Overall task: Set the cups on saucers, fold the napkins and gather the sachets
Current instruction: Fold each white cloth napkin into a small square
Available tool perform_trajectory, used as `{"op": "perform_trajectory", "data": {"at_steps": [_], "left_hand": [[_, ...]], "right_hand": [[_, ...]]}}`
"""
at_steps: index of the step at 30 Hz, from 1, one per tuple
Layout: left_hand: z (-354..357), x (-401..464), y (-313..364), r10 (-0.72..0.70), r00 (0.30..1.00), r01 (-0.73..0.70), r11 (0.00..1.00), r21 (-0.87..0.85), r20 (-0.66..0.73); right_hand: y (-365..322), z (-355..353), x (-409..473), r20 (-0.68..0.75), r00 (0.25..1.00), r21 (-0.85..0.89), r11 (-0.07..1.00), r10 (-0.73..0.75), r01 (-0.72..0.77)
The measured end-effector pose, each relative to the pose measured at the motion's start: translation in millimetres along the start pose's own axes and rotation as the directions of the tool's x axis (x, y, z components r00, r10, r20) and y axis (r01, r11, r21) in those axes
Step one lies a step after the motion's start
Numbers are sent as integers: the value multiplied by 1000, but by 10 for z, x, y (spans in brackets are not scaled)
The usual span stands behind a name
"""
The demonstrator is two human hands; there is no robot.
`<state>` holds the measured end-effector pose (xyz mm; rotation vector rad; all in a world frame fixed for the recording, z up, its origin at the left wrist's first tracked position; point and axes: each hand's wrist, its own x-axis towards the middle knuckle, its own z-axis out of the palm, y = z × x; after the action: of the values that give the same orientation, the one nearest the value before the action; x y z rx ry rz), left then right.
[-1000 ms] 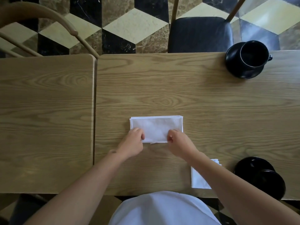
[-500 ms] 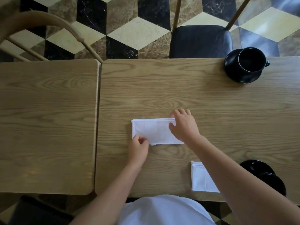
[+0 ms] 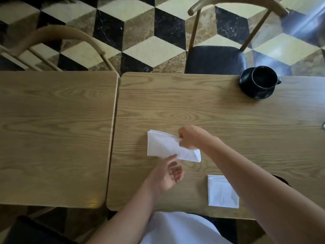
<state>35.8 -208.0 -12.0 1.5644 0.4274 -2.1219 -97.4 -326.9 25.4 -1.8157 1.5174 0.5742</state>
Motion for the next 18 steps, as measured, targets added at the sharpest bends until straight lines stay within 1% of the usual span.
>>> {"op": "perform_trajectory", "data": {"at_steps": [2,5,7,9,11,13,14,15,16,17,18], "left_hand": [[27,-73,66,-4,993,23,987,-161,117],[52,-149,153,58,967,-2,975,-222,249],[48,-153,254,154,946,-67,954,-291,286],[59,-186,411,278,921,-174,921,-348,274],[61,-229,577,391,872,-289,897,-336,295],[22,-294,742,494,796,-427,868,-253,349],[-9,-326,813,531,756,-493,847,-200,382],[-57,-349,865,554,720,-545,824,-153,418],[-105,-352,887,561,700,-582,807,-102,442],[-156,-357,871,556,708,-605,795,-32,435],[-216,-332,817,541,743,-609,790,65,394]], "right_hand": [[-141,-93,-144,-51,998,43,998,-46,49],[-337,-233,-325,-156,983,119,986,-96,115],[-415,-308,-408,-223,968,229,959,-116,168],[-417,-355,-464,-305,948,405,889,-90,215],[-390,-298,-518,-430,903,612,743,24,271],[-386,-102,-577,-551,816,746,543,175,387],[-398,42,-604,-569,788,787,434,237,438],[-418,202,-620,-559,781,817,345,279,462],[-436,377,-621,-529,791,845,283,309,455],[-439,562,-611,-478,809,877,241,341,417],[-433,743,-595,-412,829,911,204,379,359]]}}
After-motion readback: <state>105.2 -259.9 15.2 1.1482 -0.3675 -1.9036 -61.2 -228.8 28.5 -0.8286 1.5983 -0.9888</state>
